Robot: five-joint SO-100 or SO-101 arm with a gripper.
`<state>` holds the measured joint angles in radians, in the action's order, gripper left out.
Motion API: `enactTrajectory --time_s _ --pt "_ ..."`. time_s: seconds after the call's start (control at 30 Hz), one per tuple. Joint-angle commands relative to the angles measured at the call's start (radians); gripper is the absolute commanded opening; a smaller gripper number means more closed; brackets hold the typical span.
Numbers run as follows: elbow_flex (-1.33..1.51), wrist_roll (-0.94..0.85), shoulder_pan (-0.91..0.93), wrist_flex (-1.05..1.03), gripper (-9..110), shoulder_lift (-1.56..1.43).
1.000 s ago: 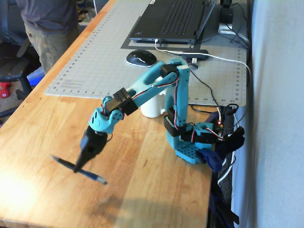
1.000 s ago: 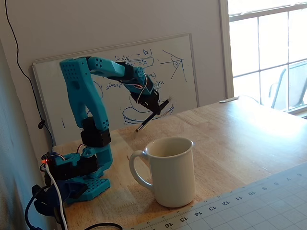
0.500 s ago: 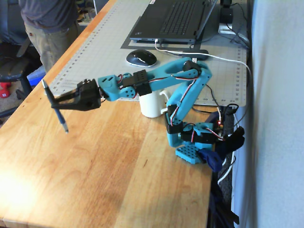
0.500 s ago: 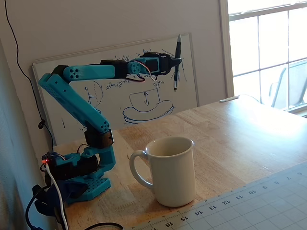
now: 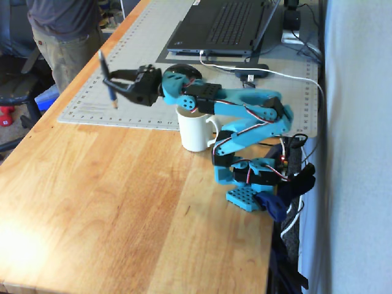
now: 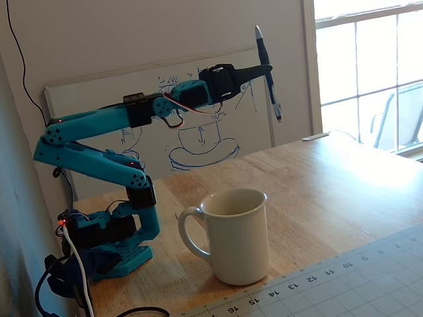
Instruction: Grasp a pen and put it in a mug.
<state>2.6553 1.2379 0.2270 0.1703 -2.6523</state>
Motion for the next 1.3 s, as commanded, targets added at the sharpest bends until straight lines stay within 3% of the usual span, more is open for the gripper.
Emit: enactTrajectory --time_s 0.0,0.73,1.27 --pt "0.005 -0.012 0.149 0.034 1 -0.115" --pt "0.184 -0.015 0.614 0.032 1 -0.288" --pt "0.314 -0.017 0.627 -0.012 1 -0.422"
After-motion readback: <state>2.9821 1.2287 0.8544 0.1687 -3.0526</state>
